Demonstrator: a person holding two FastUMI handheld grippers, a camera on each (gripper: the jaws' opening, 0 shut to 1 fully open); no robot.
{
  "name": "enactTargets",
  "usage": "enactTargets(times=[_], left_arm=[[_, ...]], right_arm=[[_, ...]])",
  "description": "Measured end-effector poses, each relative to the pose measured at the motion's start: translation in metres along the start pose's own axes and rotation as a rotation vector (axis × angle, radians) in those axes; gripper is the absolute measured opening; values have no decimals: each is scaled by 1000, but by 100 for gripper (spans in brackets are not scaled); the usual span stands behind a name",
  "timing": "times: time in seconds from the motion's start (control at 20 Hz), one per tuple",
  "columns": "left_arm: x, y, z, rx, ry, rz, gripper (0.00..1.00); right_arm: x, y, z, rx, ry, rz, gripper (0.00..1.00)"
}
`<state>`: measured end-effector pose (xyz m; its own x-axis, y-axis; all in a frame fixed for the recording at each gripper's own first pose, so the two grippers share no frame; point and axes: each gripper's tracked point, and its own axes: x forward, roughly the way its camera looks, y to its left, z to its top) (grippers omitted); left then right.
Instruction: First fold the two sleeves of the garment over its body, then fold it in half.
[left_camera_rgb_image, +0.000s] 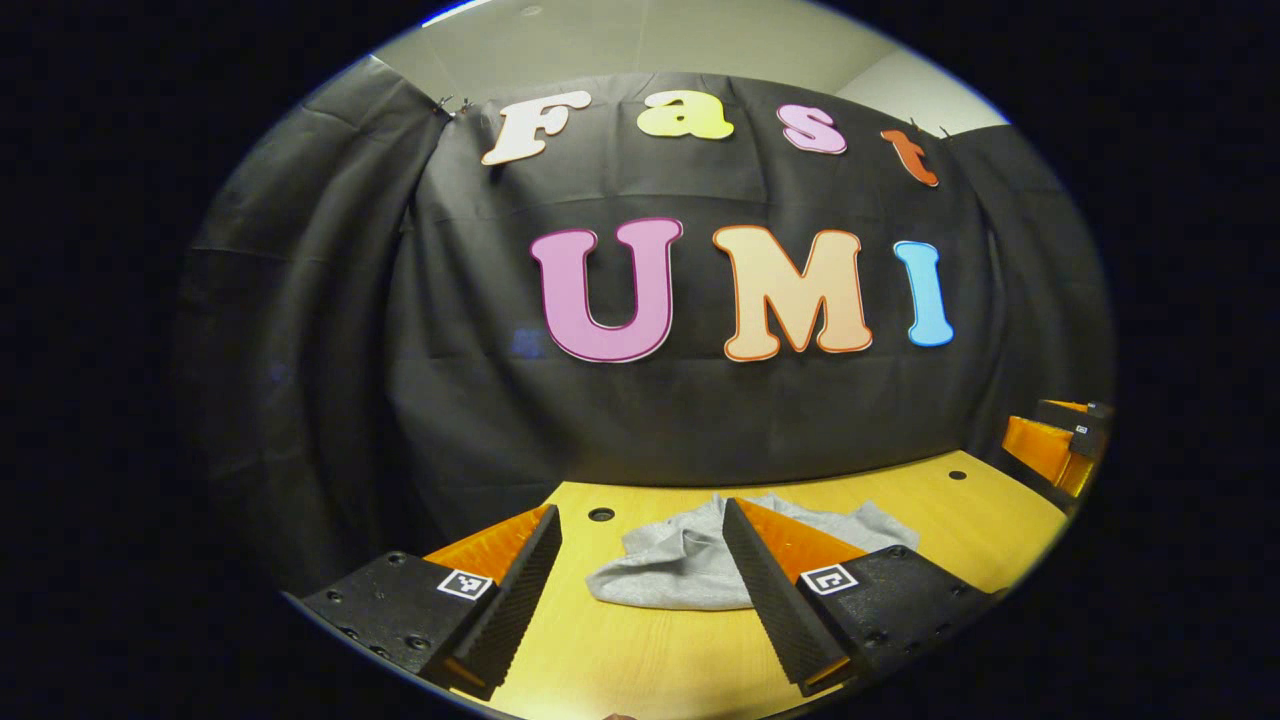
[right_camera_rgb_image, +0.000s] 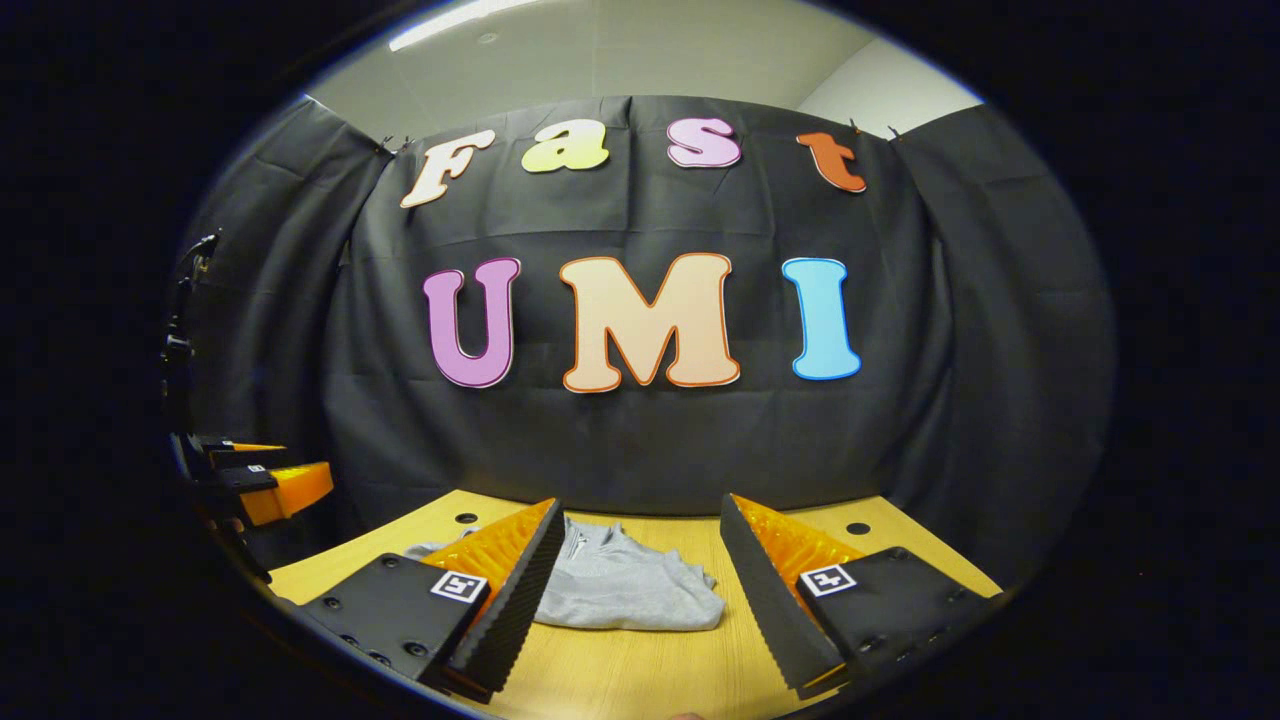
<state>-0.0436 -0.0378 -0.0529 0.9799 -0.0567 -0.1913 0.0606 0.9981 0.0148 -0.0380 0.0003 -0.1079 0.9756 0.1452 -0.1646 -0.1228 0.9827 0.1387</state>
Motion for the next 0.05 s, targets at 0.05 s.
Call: enactTargets(times=[0.05], left_arm=[[-4,4,1,1,-8,-3,95]], right_arm=[[-4,5,0,2,-1,-3,96]])
